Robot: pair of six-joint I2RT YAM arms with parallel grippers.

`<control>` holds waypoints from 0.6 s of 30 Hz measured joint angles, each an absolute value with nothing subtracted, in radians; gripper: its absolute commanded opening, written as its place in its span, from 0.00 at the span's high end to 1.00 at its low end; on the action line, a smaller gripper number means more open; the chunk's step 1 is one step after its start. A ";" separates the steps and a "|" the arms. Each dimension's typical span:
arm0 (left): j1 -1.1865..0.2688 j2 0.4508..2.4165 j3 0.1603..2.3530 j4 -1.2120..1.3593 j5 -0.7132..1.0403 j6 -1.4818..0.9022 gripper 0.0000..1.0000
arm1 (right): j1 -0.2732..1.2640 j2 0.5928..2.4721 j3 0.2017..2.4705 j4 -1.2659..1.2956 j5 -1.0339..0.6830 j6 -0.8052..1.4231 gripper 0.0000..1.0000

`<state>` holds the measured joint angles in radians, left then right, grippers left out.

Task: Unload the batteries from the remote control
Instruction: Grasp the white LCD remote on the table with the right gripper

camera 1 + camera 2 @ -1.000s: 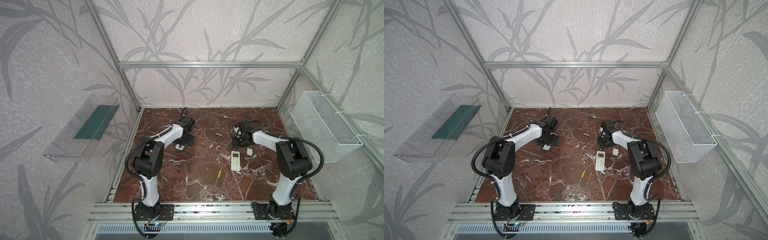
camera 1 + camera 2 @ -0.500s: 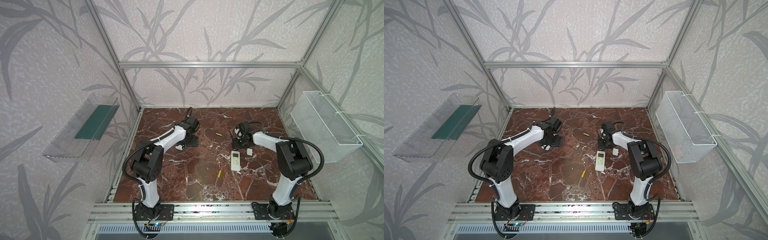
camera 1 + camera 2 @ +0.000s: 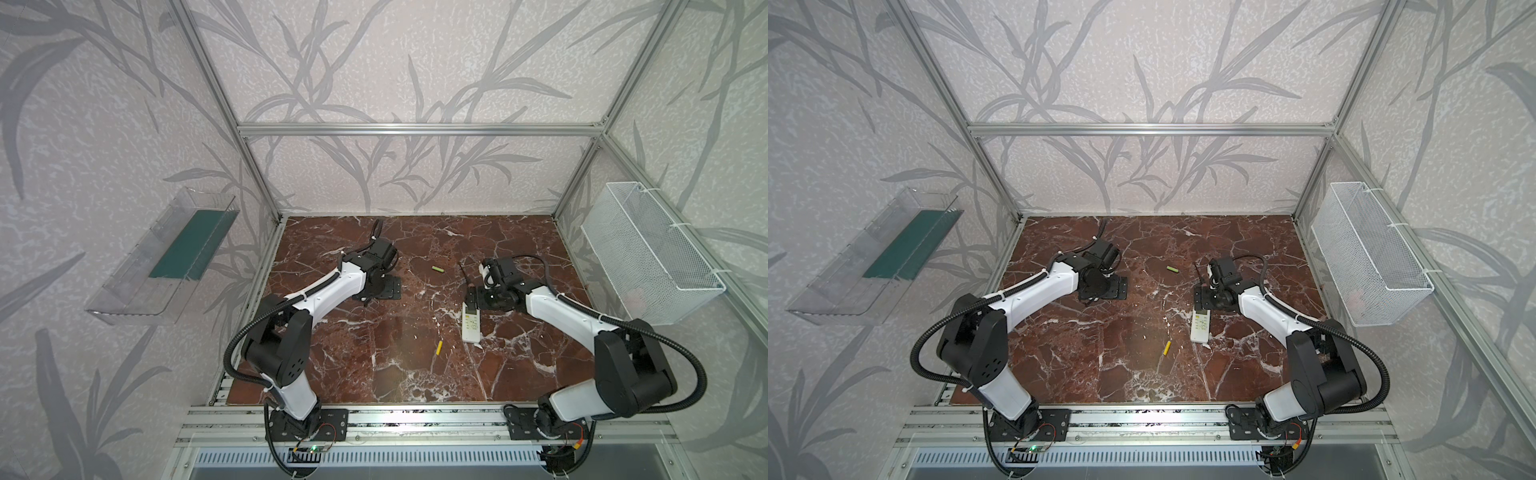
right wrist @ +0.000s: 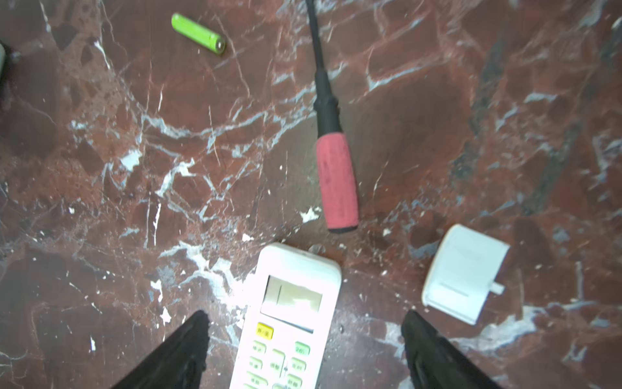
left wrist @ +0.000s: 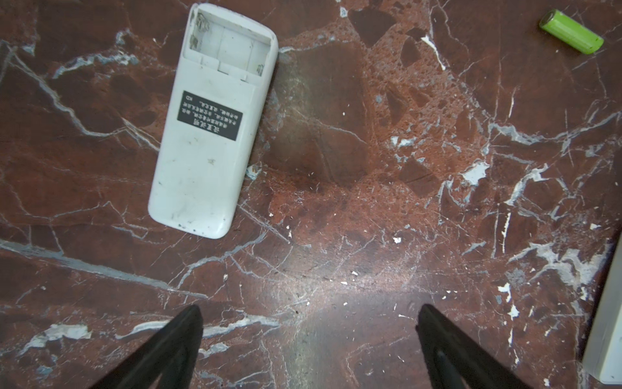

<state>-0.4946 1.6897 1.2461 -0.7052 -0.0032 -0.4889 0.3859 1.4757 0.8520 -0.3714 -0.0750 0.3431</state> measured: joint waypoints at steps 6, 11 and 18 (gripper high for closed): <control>-0.496 1.663 1.214 -0.676 0.025 -0.501 0.00 | 0.509 1.475 0.812 -0.385 -0.006 0.411 0.11; -0.496 1.647 1.184 -0.659 0.029 -0.501 0.00 | 0.556 1.483 0.812 -0.386 0.066 0.460 0.12; -0.496 1.631 1.177 -0.651 0.028 -0.498 0.00 | 0.595 1.537 0.812 -0.395 0.137 0.510 0.15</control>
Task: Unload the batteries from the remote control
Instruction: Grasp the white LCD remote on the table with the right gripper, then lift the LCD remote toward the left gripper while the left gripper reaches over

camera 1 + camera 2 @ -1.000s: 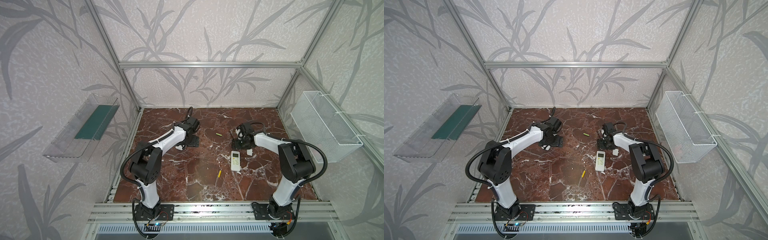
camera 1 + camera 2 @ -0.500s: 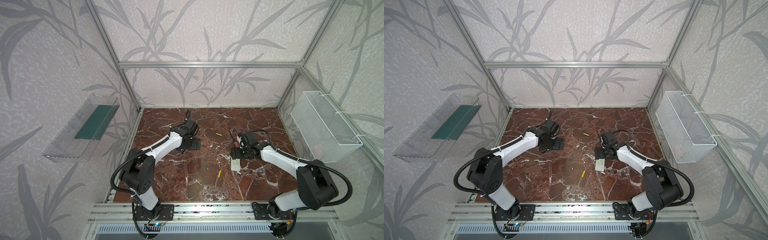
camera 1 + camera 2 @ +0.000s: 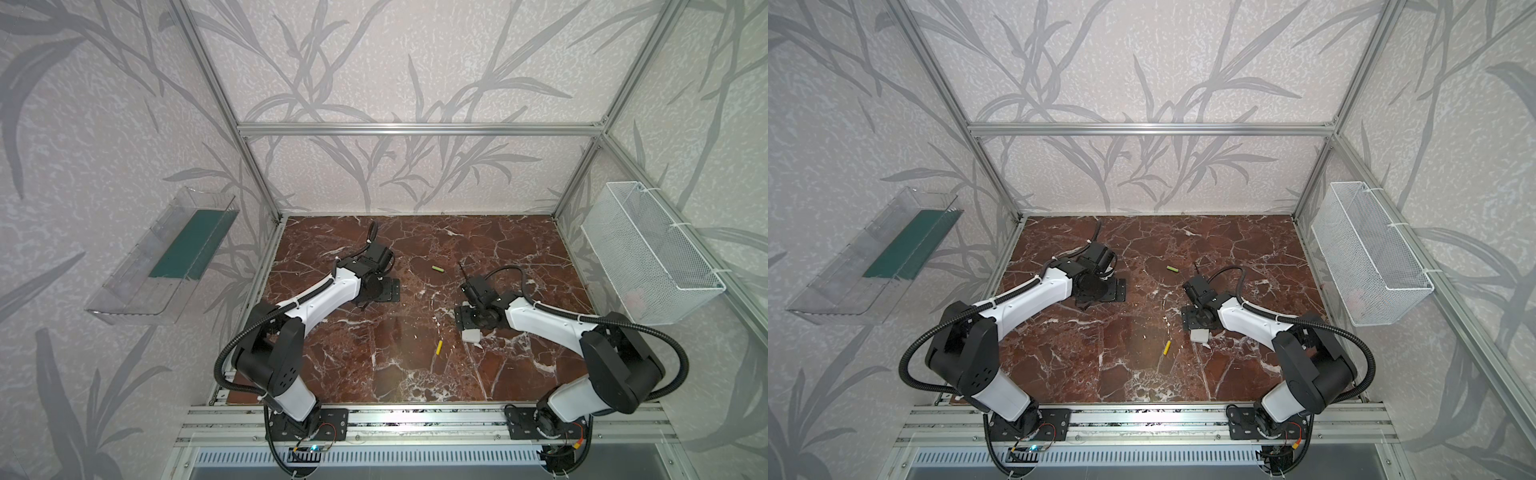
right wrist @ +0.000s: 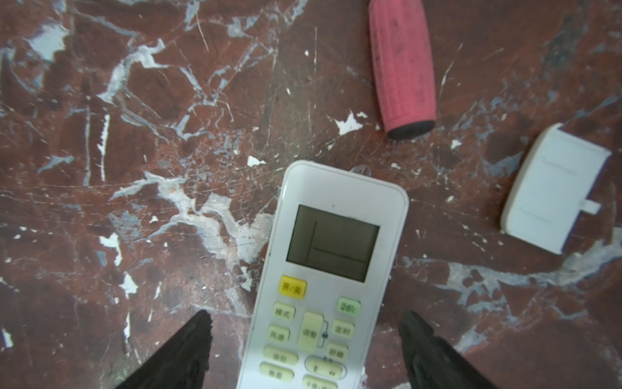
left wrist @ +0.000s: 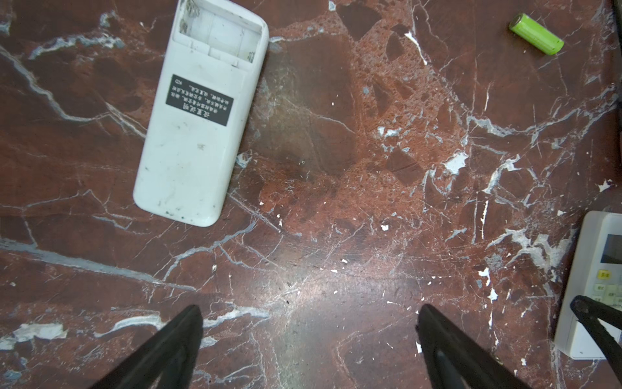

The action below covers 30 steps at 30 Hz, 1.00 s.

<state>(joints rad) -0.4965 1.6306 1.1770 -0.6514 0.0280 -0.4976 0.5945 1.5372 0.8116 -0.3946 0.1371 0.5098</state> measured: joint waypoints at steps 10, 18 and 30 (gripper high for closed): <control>-0.496 1.630 1.175 -0.638 0.017 -0.487 0.00 | 0.604 1.568 0.786 -0.373 0.138 0.555 0.42; -0.496 1.615 1.168 -0.624 0.009 -0.443 0.00 | 0.614 1.560 0.769 -0.327 0.120 0.544 0.61; -0.540 1.497 1.090 -0.480 0.015 -0.233 0.00 | 0.658 1.467 0.847 -0.354 -0.092 0.307 0.68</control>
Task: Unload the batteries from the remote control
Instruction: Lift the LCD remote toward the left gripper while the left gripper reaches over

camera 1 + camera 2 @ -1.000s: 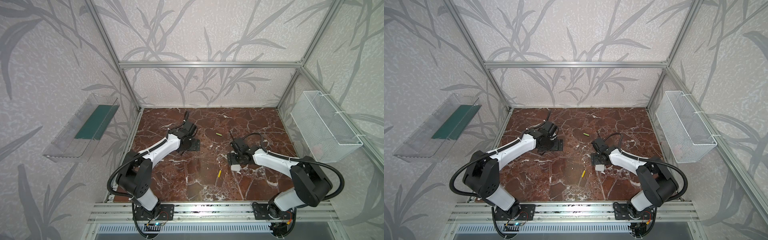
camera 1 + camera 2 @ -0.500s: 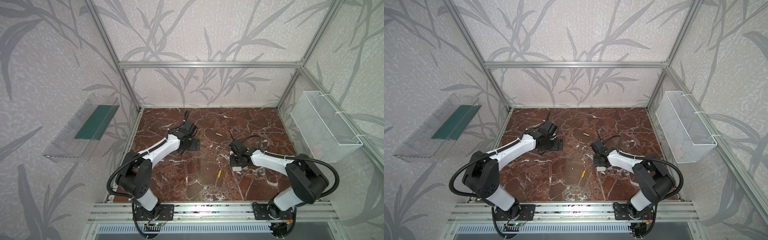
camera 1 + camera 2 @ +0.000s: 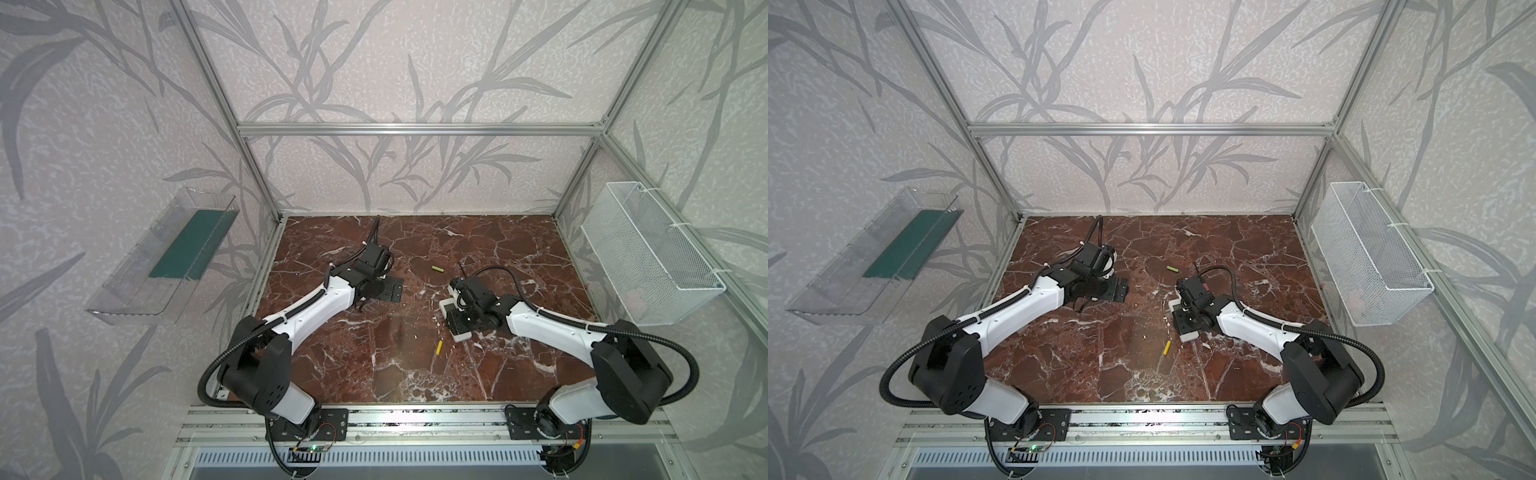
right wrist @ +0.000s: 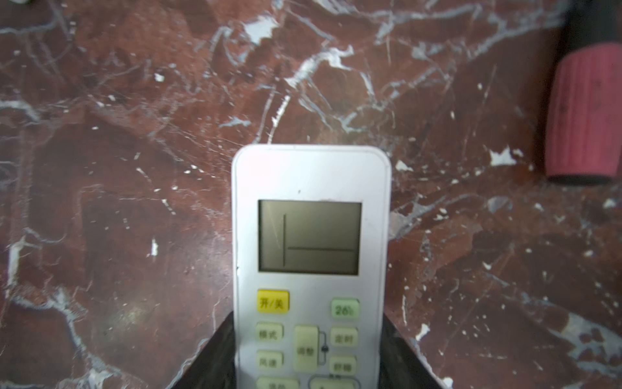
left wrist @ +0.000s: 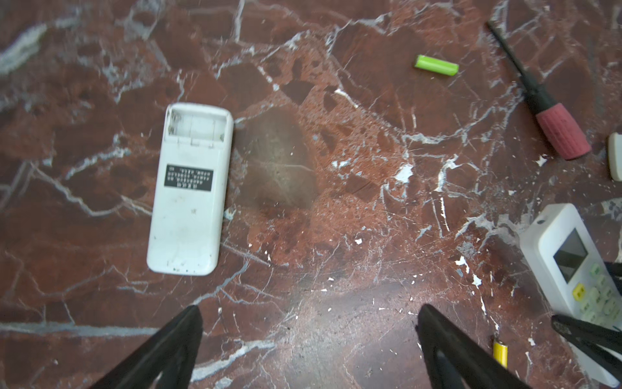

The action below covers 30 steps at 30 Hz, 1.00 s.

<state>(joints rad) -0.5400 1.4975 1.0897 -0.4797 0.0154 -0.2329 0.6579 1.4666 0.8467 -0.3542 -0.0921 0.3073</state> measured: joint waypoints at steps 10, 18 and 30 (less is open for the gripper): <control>-0.609 1.205 0.770 -0.122 0.119 0.273 0.00 | 0.652 1.424 0.936 -0.406 -0.282 0.082 0.72; -0.639 1.035 0.596 0.012 0.258 0.636 0.00 | 0.609 1.423 0.982 -0.451 -0.403 0.008 0.72; -0.722 1.129 0.573 0.181 0.237 0.889 0.04 | 0.604 1.499 1.072 -0.504 -0.527 -0.038 0.74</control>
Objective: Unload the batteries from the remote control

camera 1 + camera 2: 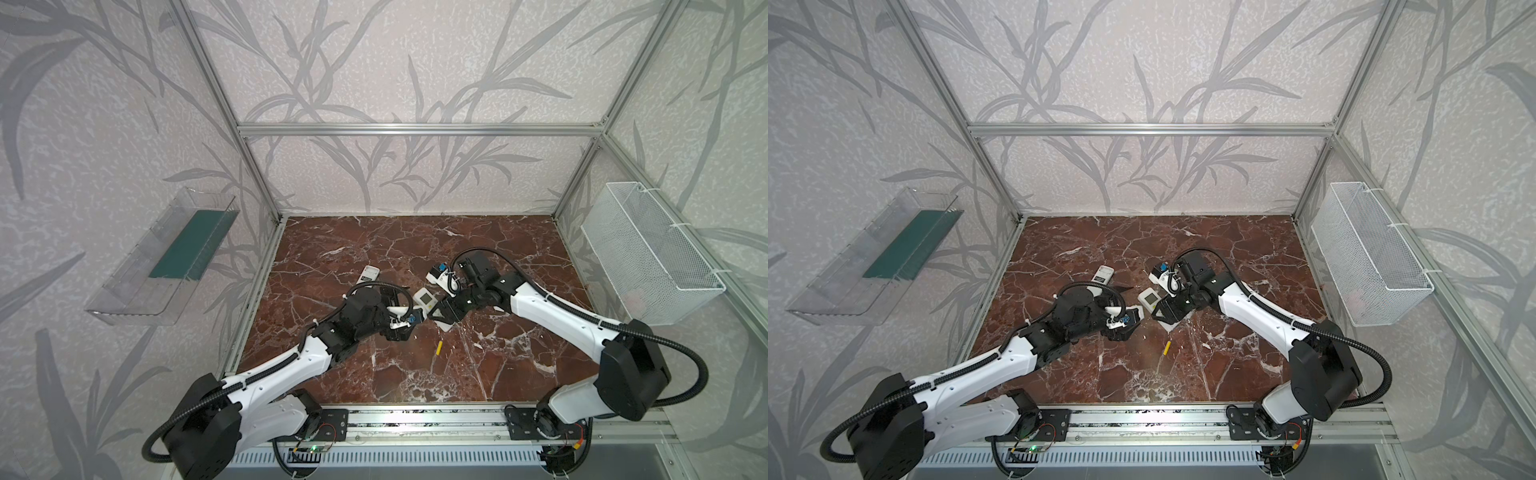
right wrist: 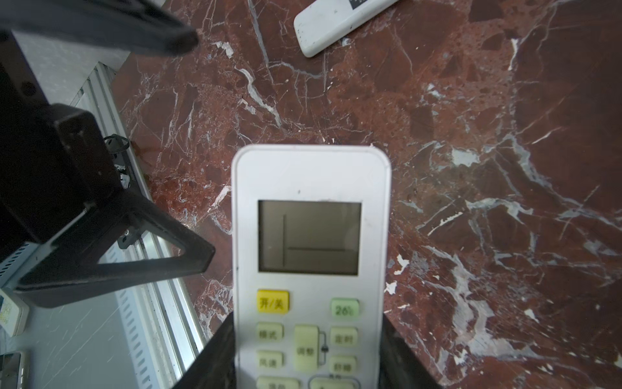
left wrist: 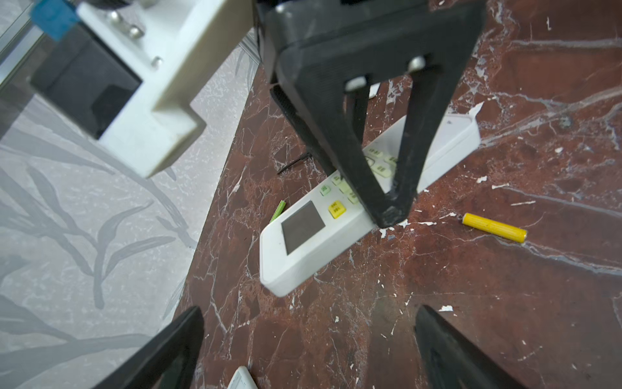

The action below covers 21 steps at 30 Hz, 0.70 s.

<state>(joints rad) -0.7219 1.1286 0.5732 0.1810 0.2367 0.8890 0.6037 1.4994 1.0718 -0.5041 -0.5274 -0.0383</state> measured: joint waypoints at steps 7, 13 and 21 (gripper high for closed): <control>-0.743 1.187 0.573 0.242 0.209 1.012 0.16 | 0.604 1.518 1.085 -0.529 -0.564 -0.053 0.74; -0.748 1.237 0.574 0.287 0.192 1.107 0.25 | 0.604 1.523 1.112 -0.552 -0.593 -0.067 0.75; -0.753 1.285 0.595 0.325 0.172 1.205 0.39 | 0.604 1.523 1.118 -0.576 -0.616 -0.083 0.74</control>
<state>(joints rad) -0.7528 1.2846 0.5949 0.3248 0.1722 1.2049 0.6037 1.5234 1.1175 -0.5762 -0.6155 -0.0830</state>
